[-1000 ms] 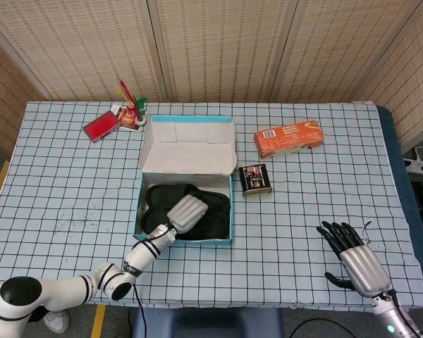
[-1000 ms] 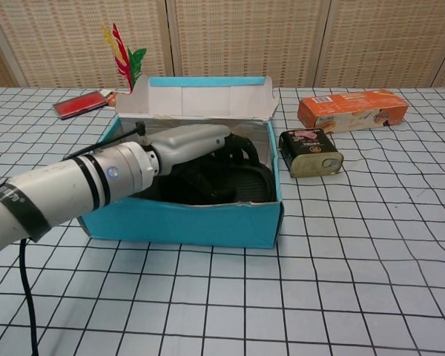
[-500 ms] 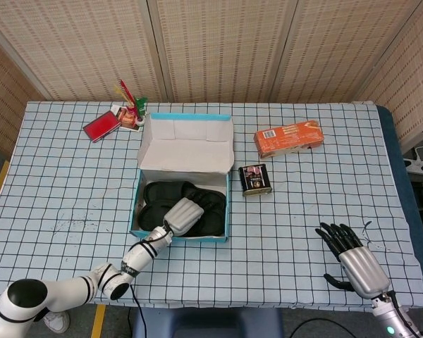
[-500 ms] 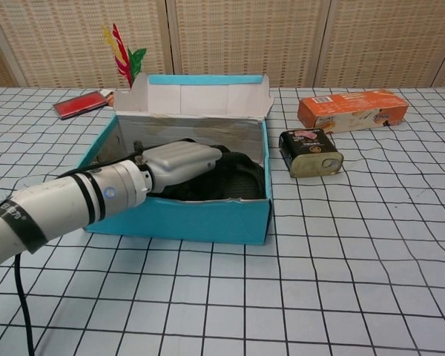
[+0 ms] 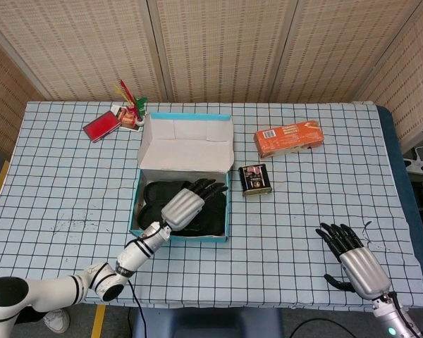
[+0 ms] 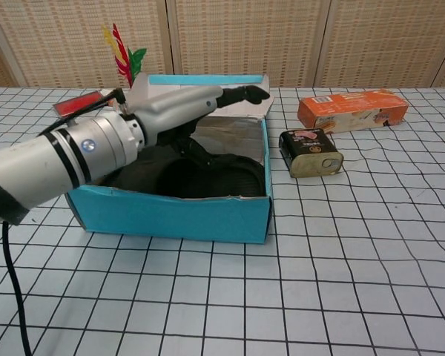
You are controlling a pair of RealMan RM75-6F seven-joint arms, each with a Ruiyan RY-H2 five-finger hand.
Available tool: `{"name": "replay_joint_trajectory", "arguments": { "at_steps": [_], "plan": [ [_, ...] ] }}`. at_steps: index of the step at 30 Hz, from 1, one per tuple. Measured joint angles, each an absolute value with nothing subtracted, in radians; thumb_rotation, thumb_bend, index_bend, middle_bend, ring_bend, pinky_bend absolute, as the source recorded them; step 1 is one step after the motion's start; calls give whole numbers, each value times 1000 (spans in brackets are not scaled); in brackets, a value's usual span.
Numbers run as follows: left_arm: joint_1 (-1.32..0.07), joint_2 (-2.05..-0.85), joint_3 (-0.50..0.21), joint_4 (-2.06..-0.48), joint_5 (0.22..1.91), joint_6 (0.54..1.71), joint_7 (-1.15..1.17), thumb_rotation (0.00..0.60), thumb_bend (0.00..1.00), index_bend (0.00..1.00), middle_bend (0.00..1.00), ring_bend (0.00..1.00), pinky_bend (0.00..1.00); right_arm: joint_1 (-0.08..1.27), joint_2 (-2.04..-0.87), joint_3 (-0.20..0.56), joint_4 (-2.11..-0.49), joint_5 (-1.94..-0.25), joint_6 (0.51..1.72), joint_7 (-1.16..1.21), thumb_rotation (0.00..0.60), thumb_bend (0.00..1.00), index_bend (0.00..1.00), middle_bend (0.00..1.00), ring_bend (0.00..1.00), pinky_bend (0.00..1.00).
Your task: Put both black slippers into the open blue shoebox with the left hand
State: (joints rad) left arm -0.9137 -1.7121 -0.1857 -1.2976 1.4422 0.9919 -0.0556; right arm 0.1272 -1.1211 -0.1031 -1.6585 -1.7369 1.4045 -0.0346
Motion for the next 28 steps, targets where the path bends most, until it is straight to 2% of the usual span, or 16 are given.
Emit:
{"name": "replay_joint_trajectory", "arguments": {
  "at_steps": [5,9,13,15,18,23,28],
  "plan": [
    [-886,-1634,-208,-1392,1450,1046,-97,600,412,0,6,0,66,126,-1120,-104,-1657,-1744,1412,-34,600,108,0,0,0,0],
    [-823,-1522,-193,-1511,1484,1123,-152,600,408,0,0,0,77,126,-1122,-99,-1649,-1746,1419,-31,600,108,0,0,0,0],
    [-699,-1365,-123,-1613,1533,1240,-193,600,410,0,0,0,80,127,-1125,-98,-1647,-1749,1420,-38,600,108,0,0,0,0],
    [-609,-1299,-61,-1636,1561,1319,-210,600,409,0,0,0,81,126,-1127,-99,-1648,-1749,1420,-48,600,108,0,0,0,0],
    [-464,-1258,27,-1622,1592,1447,-223,600,406,0,0,0,83,122,-1132,-97,-1651,-1748,1424,-71,600,108,0,0,0,0],
    [-233,-1272,103,-1475,1610,1688,-213,600,410,0,0,0,92,111,-1141,-90,-1661,-1739,1436,-109,600,108,0,0,0,0],
    [-152,-1286,135,-1388,1623,1753,-130,600,410,0,0,0,92,104,-1142,-80,-1669,-1711,1436,-131,600,109,0,0,0,0]
  ]
}}
